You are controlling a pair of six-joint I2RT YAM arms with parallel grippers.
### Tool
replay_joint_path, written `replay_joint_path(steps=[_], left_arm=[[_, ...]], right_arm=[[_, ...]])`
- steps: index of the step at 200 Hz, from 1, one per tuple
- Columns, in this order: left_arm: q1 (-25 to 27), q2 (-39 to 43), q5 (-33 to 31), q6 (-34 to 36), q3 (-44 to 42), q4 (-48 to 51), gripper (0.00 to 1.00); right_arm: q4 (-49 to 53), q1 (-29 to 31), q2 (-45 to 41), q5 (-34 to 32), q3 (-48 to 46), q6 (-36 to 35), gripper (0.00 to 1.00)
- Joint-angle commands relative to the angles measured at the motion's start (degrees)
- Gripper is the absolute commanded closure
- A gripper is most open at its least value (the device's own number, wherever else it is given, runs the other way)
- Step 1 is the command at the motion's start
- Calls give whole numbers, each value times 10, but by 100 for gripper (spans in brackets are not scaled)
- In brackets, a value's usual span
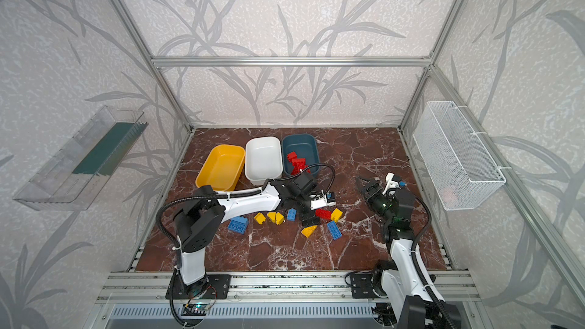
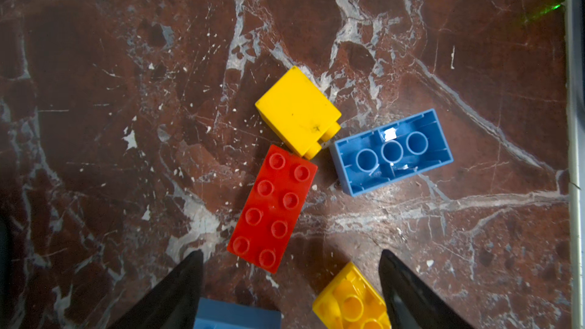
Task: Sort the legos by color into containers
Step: 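Grasp the red 2x4 brick with the left gripper and lift it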
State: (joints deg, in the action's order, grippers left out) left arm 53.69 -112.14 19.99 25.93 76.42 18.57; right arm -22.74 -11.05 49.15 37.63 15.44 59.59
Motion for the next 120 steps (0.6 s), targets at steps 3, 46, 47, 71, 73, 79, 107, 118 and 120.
replay_joint_path(steps=[3,46,47,71,73,79,107,118,120], left_arm=[[-1,-27,20,41,27,-6,15],[-3,-65,31,49,51,-11,20],[-3,-66,31,49,51,-11,20],[-3,-80,37,51,60,-11,26],[-3,-81,38,51,61,-10,27],[-3,-83,40,53,62,-9,29],[-3,-92,44,58,73,5,43],[-3,-97,46,63,80,16,52],[-3,-98,47,64,81,18,53]], right_arm=[[-21,-2,1,4,-4,-4,13],[-27,-1,6,4,-6,-4,13],[-27,-1,6,4,-6,-4,13],[-27,-1,9,2,-6,-6,13],[-27,-1,9,2,-7,-7,13],[-27,-1,9,1,-8,-7,13],[-26,-1,10,-1,-7,-9,13],[-25,-2,10,-2,-8,-10,14],[-25,-2,10,-2,-7,-10,14]])
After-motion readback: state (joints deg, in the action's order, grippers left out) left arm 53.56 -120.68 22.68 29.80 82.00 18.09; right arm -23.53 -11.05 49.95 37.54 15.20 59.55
